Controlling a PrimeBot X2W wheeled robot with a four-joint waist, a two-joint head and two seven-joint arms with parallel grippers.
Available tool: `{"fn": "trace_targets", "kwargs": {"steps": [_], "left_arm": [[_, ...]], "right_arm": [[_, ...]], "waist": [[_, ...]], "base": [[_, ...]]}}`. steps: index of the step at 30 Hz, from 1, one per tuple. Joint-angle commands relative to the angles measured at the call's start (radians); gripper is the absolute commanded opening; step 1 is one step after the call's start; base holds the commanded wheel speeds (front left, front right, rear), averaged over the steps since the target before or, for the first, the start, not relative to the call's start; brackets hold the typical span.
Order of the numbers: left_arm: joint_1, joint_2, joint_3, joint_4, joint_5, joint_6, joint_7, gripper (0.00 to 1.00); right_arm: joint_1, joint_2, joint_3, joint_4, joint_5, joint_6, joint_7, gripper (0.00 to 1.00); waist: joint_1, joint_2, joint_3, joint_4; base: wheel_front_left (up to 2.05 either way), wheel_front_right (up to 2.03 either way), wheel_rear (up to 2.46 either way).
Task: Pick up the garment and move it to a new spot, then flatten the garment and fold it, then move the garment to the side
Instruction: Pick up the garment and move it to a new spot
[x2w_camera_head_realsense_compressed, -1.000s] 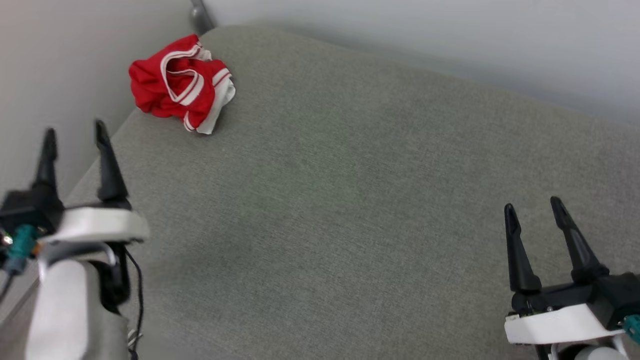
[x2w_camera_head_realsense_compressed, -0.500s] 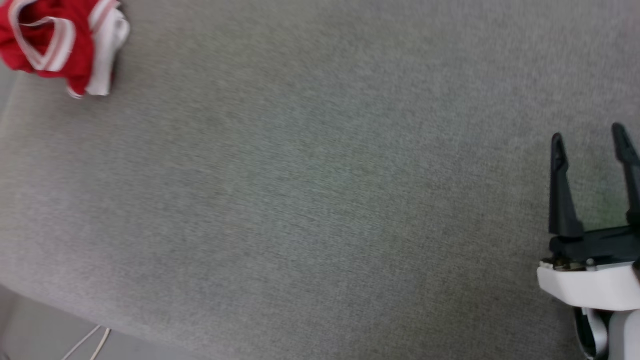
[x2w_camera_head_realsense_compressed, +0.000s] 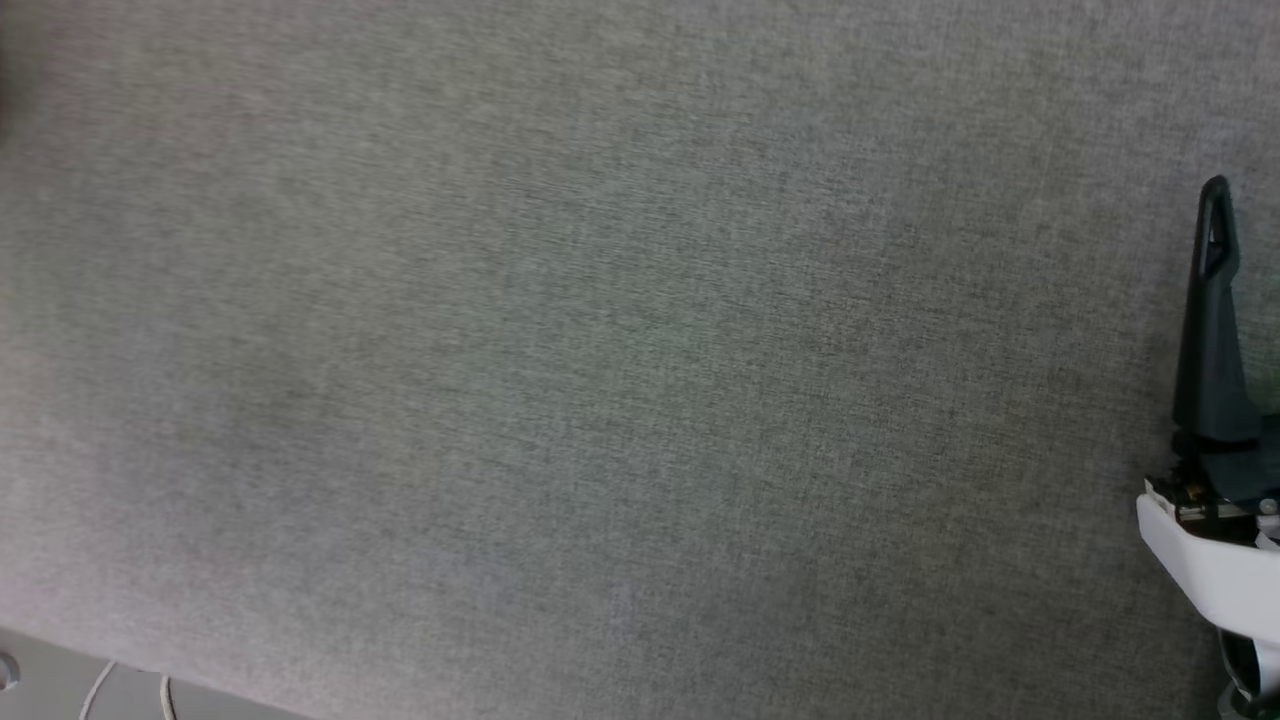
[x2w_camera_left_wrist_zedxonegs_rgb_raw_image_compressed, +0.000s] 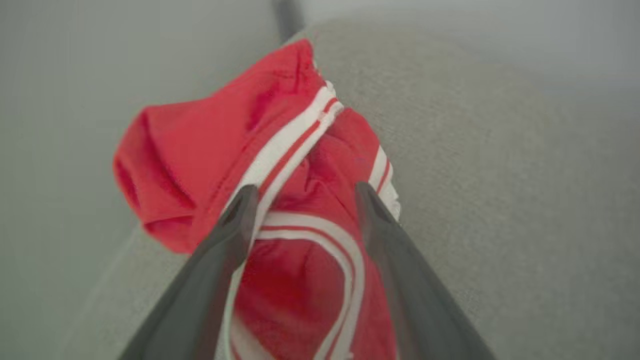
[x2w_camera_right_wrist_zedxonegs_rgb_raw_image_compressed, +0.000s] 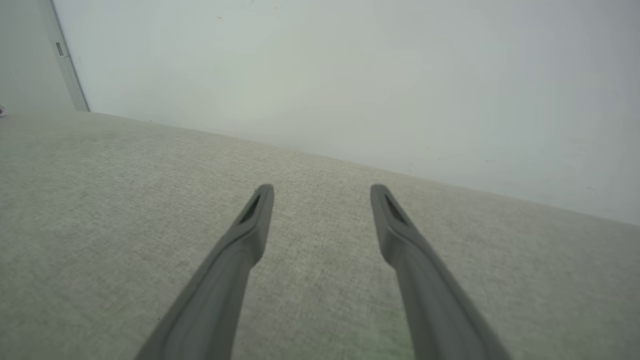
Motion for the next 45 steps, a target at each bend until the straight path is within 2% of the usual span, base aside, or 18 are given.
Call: {"fn": "trace_targets", "kwargs": {"steps": [1,4,6,9,15,16,17,20,29,38,45], "left_arm": [[0.007,0.015,-0.017,-0.006,-0.042,0.000,0.068,1.00],[0.028,0.059,-0.032,-0.016,-0.133,0.000,0.202,1.00],[0.045,0.056,-0.041,-0.024,-0.182,0.000,0.253,1.00],[0.080,0.051,-0.065,-0.028,-0.219,0.000,0.285,1.00],[0.131,0.009,-0.112,-0.008,-0.240,0.000,0.273,1.00],[0.137,0.009,-0.124,-0.009,-0.238,0.000,0.268,0.37],[0.140,0.010,-0.133,-0.009,-0.240,-0.001,0.265,0.00],[0.133,0.023,-0.156,-0.029,-0.249,-0.003,0.246,0.00],[0.090,0.146,-0.212,-0.114,-0.232,-0.001,0.175,0.00],[0.035,0.236,-0.359,-0.338,-0.210,0.000,0.192,0.00],[-0.052,0.233,-0.509,-0.537,-0.188,0.000,0.240,0.00]], "right_arm": [[-0.007,-0.006,-0.005,0.001,-0.007,-0.001,-0.001,1.00],[-0.004,-0.010,-0.009,-0.030,-0.020,-0.001,0.000,1.00],[-0.004,-0.011,-0.018,-0.049,-0.023,-0.001,0.000,1.00],[-0.001,-0.014,-0.026,-0.069,-0.029,-0.001,0.002,1.00],[-0.011,-0.017,-0.020,-0.079,-0.036,-0.001,0.002,1.00],[-0.012,-0.016,-0.019,-0.080,-0.037,-0.001,0.002,1.00],[-0.013,-0.016,-0.018,-0.080,-0.038,-0.001,0.002,1.00],[-0.012,-0.011,-0.016,-0.077,-0.037,-0.001,0.002,1.00],[-0.004,0.016,0.008,-0.034,-0.015,-0.001,-0.001,1.00],[0.026,0.036,0.025,0.053,0.019,-0.001,-0.001,1.00],[0.048,0.037,0.031,0.112,0.077,-0.001,-0.001,1.00]], "waist": [[-0.0002,0.0000,0.031,-0.015],[-0.0002,0.0000,0.059,-0.025],[-0.0002,0.0000,0.077,-0.028],[-0.0002,0.0000,0.096,-0.026],[-0.0002,0.0000,0.107,-0.029],[-0.0002,0.0000,0.107,-0.030],[-0.0002,0.0000,0.105,-0.031],[-0.0002,0.0000,0.088,-0.032],[-0.0002,0.0000,-0.033,-0.050],[-0.0002,0.0000,-0.202,-0.077],[-0.0002,0.0000,-0.303,-0.119]], "base": [[0.00,0.00,0.00],[0.00,0.00,0.00],[0.00,0.00,0.00],[0.00,0.00,0.00],[0.00,0.00,0.00],[0.00,0.00,0.00],[0.00,0.00,0.00],[0.00,0.00,0.00],[0.00,0.00,0.00],[0.00,0.00,0.00],[0.00,0.00,0.00]]}}
